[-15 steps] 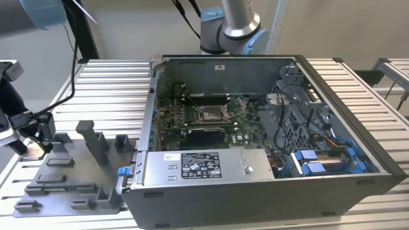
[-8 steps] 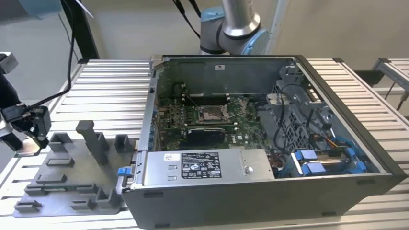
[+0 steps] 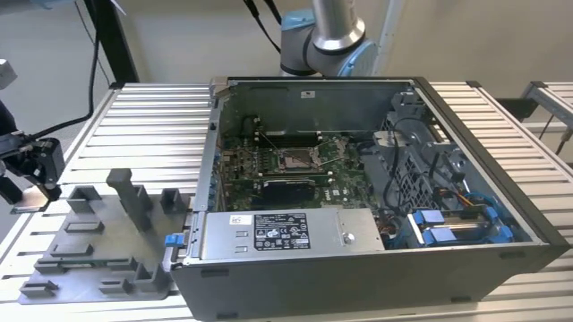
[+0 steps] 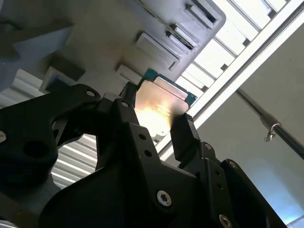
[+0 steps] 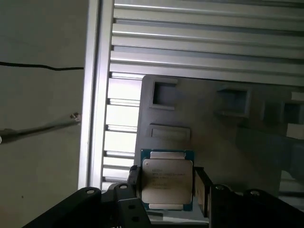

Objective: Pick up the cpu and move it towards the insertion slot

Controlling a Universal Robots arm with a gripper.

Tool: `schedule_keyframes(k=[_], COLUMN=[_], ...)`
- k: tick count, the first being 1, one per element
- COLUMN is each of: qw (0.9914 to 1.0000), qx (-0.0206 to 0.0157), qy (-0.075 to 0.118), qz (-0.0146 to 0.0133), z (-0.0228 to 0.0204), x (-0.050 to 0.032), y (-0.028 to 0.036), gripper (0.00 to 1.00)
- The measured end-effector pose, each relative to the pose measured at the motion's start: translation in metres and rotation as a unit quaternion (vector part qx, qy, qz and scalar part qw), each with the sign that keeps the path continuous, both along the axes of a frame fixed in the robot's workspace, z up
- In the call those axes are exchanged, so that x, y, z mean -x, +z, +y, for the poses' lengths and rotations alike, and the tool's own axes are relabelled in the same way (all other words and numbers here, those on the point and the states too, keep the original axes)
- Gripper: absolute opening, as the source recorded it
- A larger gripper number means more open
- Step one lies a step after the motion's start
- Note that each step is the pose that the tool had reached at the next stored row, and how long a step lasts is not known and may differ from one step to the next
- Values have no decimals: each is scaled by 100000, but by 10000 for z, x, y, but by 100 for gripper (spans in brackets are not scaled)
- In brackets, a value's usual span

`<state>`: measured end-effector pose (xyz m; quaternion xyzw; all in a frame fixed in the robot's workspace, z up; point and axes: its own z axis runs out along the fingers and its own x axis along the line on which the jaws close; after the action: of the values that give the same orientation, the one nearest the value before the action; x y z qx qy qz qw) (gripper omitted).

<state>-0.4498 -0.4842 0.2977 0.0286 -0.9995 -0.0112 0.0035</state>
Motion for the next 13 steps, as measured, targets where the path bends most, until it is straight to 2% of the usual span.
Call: schedule_keyframes(k=[5, 7, 13], qw=[100000, 99999, 99998], qx=[253, 409, 660], qy=[1, 1, 1], qz=[-1, 1, 2], z=[0, 0, 0], x=[2, 3, 9], y=[95, 152, 234], gripper=[0, 0, 0])
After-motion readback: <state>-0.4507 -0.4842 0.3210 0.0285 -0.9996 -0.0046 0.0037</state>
